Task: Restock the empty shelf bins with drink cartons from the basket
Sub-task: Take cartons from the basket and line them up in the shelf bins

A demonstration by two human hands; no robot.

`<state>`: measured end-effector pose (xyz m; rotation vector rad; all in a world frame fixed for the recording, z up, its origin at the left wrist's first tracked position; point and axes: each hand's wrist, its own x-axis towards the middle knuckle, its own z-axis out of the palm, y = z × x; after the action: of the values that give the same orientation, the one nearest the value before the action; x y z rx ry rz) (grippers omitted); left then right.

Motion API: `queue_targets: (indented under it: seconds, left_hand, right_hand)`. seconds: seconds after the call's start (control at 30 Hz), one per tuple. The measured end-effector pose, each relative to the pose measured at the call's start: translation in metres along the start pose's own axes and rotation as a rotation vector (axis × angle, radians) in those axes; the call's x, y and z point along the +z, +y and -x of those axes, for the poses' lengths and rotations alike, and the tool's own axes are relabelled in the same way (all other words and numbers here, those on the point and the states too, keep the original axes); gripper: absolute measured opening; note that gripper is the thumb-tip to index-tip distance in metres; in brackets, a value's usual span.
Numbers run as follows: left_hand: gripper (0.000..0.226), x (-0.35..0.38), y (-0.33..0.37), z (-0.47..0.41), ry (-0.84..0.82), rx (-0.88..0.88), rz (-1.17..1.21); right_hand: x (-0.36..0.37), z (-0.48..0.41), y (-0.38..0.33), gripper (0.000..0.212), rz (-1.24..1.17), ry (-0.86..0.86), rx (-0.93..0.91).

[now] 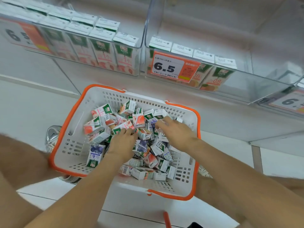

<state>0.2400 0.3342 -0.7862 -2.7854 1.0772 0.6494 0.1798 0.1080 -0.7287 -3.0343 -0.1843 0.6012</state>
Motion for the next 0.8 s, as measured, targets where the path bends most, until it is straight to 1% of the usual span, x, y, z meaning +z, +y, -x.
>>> queue_targets:
  seconds: [0.03, 0.07, 0.13, 0.17, 0.2, 0.23, 0.3, 0.4, 0.47, 0.5, 0.53, 0.63, 0.7, 0.8]
  left_hand:
    - [0.067, -0.004, -0.002, 0.001, 0.001, 0.013, 0.066]
    - [0.07, -0.008, -0.005, 0.003, 0.01, 0.009, 0.172]
    - [0.07, -0.022, -0.007, 0.01, 0.016, -0.036, 0.467]
    - [0.062, -0.029, -0.007, 0.015, 0.027, -0.055, 0.617]
    - [0.043, -0.037, -0.006, 0.022, 0.065, -0.046, 0.739]
    - [0.033, -0.044, -0.004, 0.027, 0.099, -0.058, 0.83]
    - [0.035, -0.06, 0.002, 0.037, 0.136, -0.084, 1.036]
    - [0.031, -0.084, 0.005, 0.048, 0.233, -0.137, 1.302]
    - [0.047, -0.101, 0.005, 0.053, 0.29, -0.201, 1.465]
    - [0.051, -0.109, 0.004, 0.057, 0.327, -0.202, 1.527]
    - [0.049, -0.118, 0.004, 0.061, 0.354, -0.18, 1.55]
    - [0.038, -0.14, 0.003, 0.071, 0.418, -0.129, 1.478]
    - [0.029, -0.159, 0.0, 0.079, 0.519, -0.115, 1.415]
    - [0.033, -0.194, -0.012, 0.089, 0.648, -0.152, 1.271]
  right_hand:
    - [-0.006, 0.001, 0.001, 0.058, -0.105, 0.029, 0.041]
    - [-0.013, 0.002, 0.001, 0.051, -0.217, 0.055, 0.081]
    - [-0.028, 0.004, 0.001, 0.049, -0.386, 0.071, 0.154]
    - [-0.035, 0.006, 0.0, 0.048, -0.434, 0.074, 0.175]
    - [-0.042, 0.008, -0.002, 0.046, -0.466, 0.084, 0.183]
    - [-0.048, 0.012, -0.003, 0.045, -0.491, 0.093, 0.185]
    - [-0.06, 0.02, -0.006, 0.045, -0.533, 0.104, 0.184]
    - [-0.082, 0.035, -0.012, 0.048, -0.573, 0.152, 0.174]
    - [-0.097, 0.046, -0.016, 0.048, -0.579, 0.196, 0.158]
    - [-0.106, 0.052, -0.018, 0.049, -0.583, 0.217, 0.152]
    - [-0.113, 0.055, -0.02, 0.049, -0.59, 0.236, 0.143]
    - [-0.134, 0.059, -0.028, 0.047, -0.574, 0.317, 0.104]
    - [-0.153, 0.059, -0.038, 0.047, -0.522, 0.435, 0.069]
    - [-0.187, 0.054, -0.057, 0.044, -0.501, 0.662, 0.012]
